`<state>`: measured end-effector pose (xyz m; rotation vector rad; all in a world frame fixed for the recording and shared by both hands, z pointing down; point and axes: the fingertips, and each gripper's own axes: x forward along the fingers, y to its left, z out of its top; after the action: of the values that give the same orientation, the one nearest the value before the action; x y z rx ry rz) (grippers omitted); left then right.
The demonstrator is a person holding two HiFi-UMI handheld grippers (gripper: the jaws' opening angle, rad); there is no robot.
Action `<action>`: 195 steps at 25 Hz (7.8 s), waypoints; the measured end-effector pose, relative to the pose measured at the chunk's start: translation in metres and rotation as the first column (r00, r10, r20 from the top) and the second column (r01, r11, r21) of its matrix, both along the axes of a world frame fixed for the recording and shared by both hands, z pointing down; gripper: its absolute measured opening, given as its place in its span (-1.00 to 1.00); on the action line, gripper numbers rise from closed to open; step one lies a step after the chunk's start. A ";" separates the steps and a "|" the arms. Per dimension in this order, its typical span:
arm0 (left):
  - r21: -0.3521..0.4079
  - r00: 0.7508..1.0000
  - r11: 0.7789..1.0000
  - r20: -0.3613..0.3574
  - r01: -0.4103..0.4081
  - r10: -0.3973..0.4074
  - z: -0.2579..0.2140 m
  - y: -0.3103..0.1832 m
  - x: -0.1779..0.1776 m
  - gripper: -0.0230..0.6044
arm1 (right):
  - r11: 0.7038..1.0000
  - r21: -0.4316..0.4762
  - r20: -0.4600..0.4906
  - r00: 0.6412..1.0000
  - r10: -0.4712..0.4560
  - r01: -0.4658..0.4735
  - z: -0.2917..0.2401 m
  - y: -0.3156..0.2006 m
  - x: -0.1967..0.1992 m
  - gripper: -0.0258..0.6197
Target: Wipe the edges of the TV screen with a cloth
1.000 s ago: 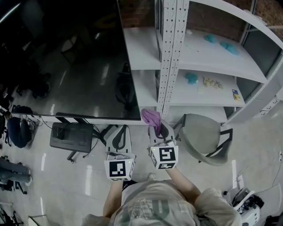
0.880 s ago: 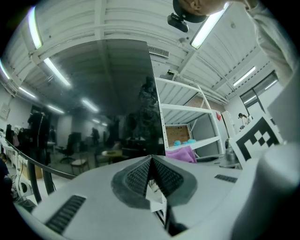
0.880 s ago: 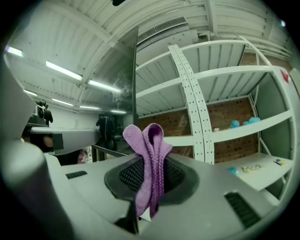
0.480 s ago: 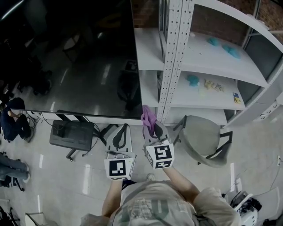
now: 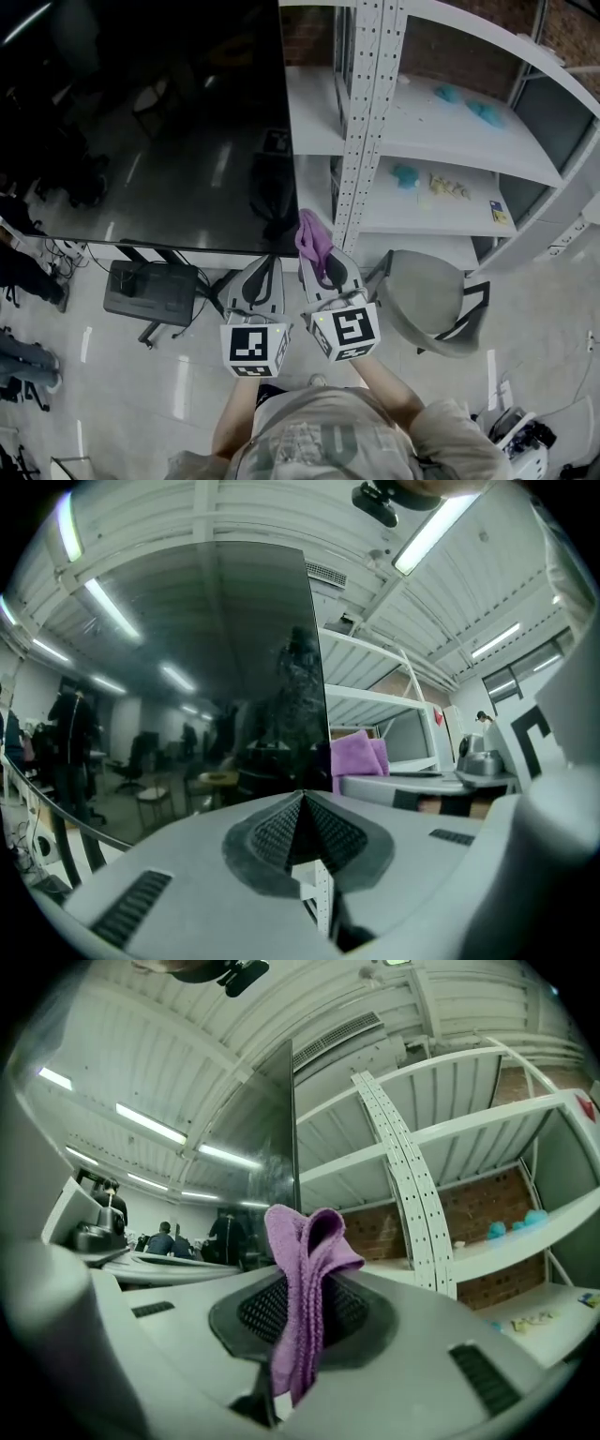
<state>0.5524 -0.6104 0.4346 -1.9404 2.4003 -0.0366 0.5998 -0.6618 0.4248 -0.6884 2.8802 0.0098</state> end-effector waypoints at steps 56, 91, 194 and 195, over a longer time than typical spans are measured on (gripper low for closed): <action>0.411 0.926 0.881 0.369 -0.235 0.075 -0.446 0.004 0.044 -0.88 | 0.754 0.657 0.123 0.985 -0.120 0.010 -0.476 0.034 0.011 -0.76; 0.446 0.856 0.869 0.515 -0.216 -0.051 -0.551 0.020 0.040 -0.88 | 0.207 0.971 -0.202 0.862 0.464 0.116 -0.620 0.060 0.003 -0.76; 0.493 0.831 0.851 0.540 -0.182 -0.136 -0.607 0.421 -0.663 -0.88 | 0.306 0.878 -0.475 0.594 0.649 0.367 -0.608 0.445 -0.714 -0.76; 0.489 0.831 0.852 0.541 -0.185 -0.129 -0.606 0.427 -0.673 -0.88 | 0.316 0.874 -0.484 0.586 0.650 0.370 -0.606 0.450 -0.723 -0.76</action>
<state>-0.1202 -0.1835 -0.1711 -1.4467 1.7507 0.0448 -0.1232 -0.2115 -0.1809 -0.7583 2.5014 2.4993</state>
